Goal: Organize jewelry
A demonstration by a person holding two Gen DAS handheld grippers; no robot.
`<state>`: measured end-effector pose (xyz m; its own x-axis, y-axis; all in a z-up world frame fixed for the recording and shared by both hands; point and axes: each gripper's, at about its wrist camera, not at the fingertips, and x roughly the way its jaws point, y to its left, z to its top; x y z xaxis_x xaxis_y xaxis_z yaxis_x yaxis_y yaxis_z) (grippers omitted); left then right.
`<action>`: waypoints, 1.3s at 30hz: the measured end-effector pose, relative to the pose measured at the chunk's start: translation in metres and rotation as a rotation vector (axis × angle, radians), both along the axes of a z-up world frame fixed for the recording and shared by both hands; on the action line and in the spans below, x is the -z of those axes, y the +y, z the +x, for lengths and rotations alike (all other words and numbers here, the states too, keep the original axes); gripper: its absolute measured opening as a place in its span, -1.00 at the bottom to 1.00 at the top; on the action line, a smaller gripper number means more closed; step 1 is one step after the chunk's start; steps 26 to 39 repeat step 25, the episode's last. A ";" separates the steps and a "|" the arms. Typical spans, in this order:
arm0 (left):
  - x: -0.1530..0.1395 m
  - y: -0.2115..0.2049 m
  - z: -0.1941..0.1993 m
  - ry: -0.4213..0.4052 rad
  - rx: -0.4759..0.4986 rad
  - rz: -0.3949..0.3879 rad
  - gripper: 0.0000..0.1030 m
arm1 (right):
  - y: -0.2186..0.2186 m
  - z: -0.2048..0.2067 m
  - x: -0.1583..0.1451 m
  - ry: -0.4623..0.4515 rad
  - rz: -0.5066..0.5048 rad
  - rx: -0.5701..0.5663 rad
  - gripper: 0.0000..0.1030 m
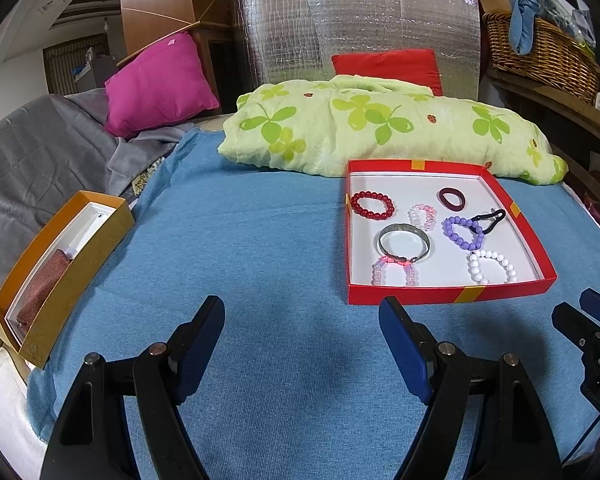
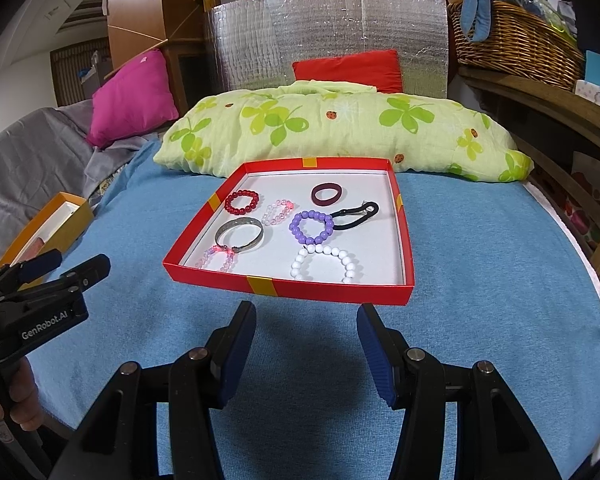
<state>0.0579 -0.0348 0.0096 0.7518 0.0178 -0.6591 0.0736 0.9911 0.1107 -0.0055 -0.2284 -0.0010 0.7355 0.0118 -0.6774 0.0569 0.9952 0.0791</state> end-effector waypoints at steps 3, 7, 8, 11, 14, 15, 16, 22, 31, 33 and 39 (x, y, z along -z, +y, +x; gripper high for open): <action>0.000 0.000 0.000 0.001 0.000 0.001 0.55 | 0.001 0.000 0.001 0.001 0.000 0.000 0.10; 0.000 0.000 0.000 0.000 0.001 0.003 0.55 | 0.001 0.001 0.002 0.002 0.000 -0.002 0.10; 0.000 0.000 0.000 0.000 0.001 0.002 0.55 | 0.002 0.001 0.002 0.003 0.000 -0.002 0.10; 0.000 0.001 0.000 -0.003 0.002 0.003 0.55 | 0.003 0.001 0.003 0.004 -0.001 -0.004 0.10; 0.000 0.001 0.000 -0.006 0.001 0.005 0.55 | 0.004 0.002 0.004 0.005 -0.001 -0.005 0.10; 0.000 0.001 0.000 -0.006 0.002 0.004 0.55 | 0.004 0.002 0.004 0.005 -0.001 -0.005 0.10; 0.000 0.001 -0.001 -0.007 0.002 0.003 0.55 | 0.004 0.002 0.004 0.005 -0.001 -0.004 0.10; -0.003 0.003 -0.003 -0.033 0.032 -0.020 0.55 | 0.004 0.002 0.003 0.003 -0.002 -0.004 0.10; -0.003 0.010 0.006 -0.036 0.017 0.000 0.55 | 0.000 0.002 0.002 -0.008 -0.006 0.005 0.10; -0.003 0.010 0.006 -0.036 0.017 0.000 0.55 | 0.000 0.002 0.002 -0.008 -0.006 0.005 0.10; -0.003 0.010 0.006 -0.036 0.017 0.000 0.55 | 0.000 0.002 0.002 -0.008 -0.006 0.005 0.10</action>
